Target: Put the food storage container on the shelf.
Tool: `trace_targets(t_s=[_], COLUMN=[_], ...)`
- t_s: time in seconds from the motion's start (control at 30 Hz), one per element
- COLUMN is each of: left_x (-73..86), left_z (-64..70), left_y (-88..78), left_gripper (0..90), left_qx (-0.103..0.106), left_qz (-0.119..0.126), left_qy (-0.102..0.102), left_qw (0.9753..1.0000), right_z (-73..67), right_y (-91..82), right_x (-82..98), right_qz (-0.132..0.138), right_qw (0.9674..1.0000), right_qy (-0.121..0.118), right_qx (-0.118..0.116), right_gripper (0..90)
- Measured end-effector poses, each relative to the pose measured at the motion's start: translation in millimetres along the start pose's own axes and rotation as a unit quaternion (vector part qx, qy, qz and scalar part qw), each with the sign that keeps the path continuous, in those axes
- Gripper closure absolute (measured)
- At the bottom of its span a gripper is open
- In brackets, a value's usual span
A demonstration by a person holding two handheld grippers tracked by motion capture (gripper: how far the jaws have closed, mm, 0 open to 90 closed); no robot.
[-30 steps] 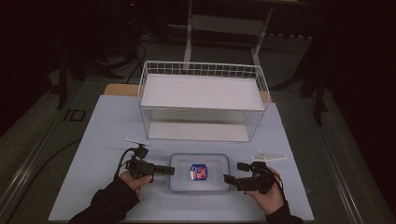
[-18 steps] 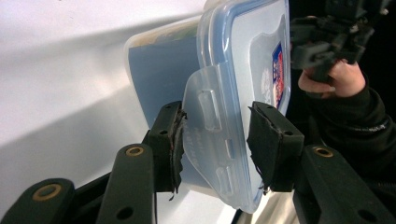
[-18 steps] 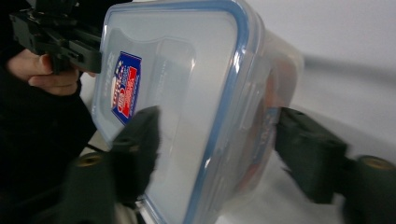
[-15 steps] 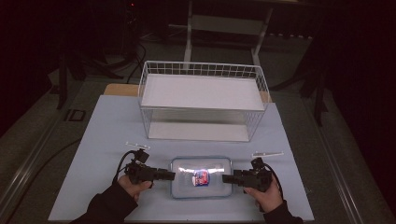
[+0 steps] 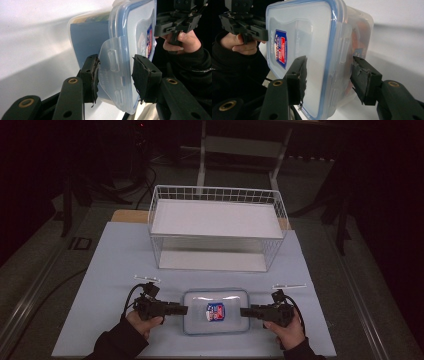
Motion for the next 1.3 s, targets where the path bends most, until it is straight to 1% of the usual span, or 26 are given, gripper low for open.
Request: trace_targets(t_s=[0.1,0.13,0.17,0.2,0.23,0.27,0.4,0.53,0.63,0.7,0.73,0.77,0.83,0.97,1.0,1.07,1.13,1.23,1.27,1.3], left_x=[-0.2,-1.5,-2.4,-3.4,-4.5,-5.8,-12.0,-20.8,-28.0,-31.9,-31.9,-35.9,-39.3,-47.2,-49.9,-54.4,-59.6,-65.7,-71.0,-71.0], left_z=[1.6,4.5,5.2,5.2,5.6,5.7,7.1,9.1,9.5,8.8,8.8,7.8,7.3,6.7,6.4,5.0,3.6,0.8,-2.4,-2.4], left_y=[0.1,0.2,0.5,0.3,0.1,-0.3,-1.8,-4.3,-4.6,-3.7,-3.7,-3.0,-2.8,-1.8,-1.1,0.1,1.9,4.1,5.3,5.3], left_gripper=[57.1,57.1,56.9,56.9,56.9,56.9,56.6,56.4,56.3,56.2,56.2,56.2,56.1,55.8,55.6,55.2,55.2,54.9,54.9,54.9], left_qx=[-0.003,-0.013,-0.015,-0.015,-0.016,-0.018,-0.02,-0.024,-0.026,-0.029,-0.029,-0.03,-0.032,-0.037,-0.041,-0.043,-0.044,-0.048,-0.049,-0.049], left_qz=[0.001,0.008,0.01,0.014,0.018,0.02,0.036,0.049,0.06,0.061,0.061,0.068,0.069,0.072,0.076,0.08,0.084,0.09,0.095,0.095], left_qy=[0.005,0.011,0.015,0.014,0.016,0.022,0.029,0.042,0.046,0.052,0.052,0.052,0.055,0.06,0.063,0.065,0.066,0.066,0.07,0.07], left_qw=[1.0,0.9998,0.9997,0.9997,0.9996,0.9994,0.9987,0.9976,0.9968,0.9964,0.9964,0.9959,0.9956,0.9949,0.9943,0.9938,0.9933,0.9926,0.9918,0.9918], right_z=[-0.5,-0.4,-1.1,-0.9,-1.0,-1.1,-1.1,-2.2,-1.5,-1.1,-1.1,-0.9,2.9,5.5,6.0,9.0,10.1,15.9,19.7,19.7], right_y=[-1.0,-1.3,-2.0,-2.2,-2.7,-3.0,-4.1,-5.9,-6.9,-6.9,-6.9,-6.6,-6.2,-6.0,-6.1,-6.1,-6.0,-4.8,-3.2,-3.2], right_x=[-0.5,-1.0,-2.9,-4.0,-5.2,-6.4,-14.2,-25.7,-33.4,-39.0,-39.0,-41.4,-48.3,-53.7,-55.5,-62.7,-64.5,-71.1,-74.4,-74.4], right_qz=[0.002,0.004,0.005,0.009,0.009,0.01,0.017,0.028,0.033,0.039,0.039,0.041,0.042,0.047,0.048,0.056,0.059,0.064,0.067,0.067], right_qw=[1.0,1.0,0.9999,0.9999,0.9999,0.9998,0.9994,0.9985,0.9978,0.9972,0.9972,0.9967,0.9966,0.996,0.9957,0.9945,0.9944,0.9941,0.9938,0.9938], right_qy=[0.003,0.003,-0.004,-0.008,-0.008,-0.008,-0.023,-0.041,-0.049,-0.051,-0.051,-0.054,-0.057,-0.06,-0.064,-0.071,-0.07,-0.068,-0.067,-0.067], right_qx=[0.001,0.003,0.009,0.012,0.013,0.013,0.019,0.025,0.029,0.038,0.038,0.044,0.043,0.045,0.047,0.053,0.052,0.055,0.057,0.057], right_gripper=[48.3,48.4,48.3,48.2,48.3,48.2,48.2,48.3,48.1,47.3,47.3,47.1,47.1,47.1,47.1,47.2,47.2,47.2,47.2,47.2])
Point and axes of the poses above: each handheld gripper's, and its own axes: y roughly forward along the jaws, x roughly out of its underside, z roughly to its right, the point moved 4 cm from there along y, roughly forward along the jaws, and after that the axes turned 6 degrees about -y, right-handed, at the moved point
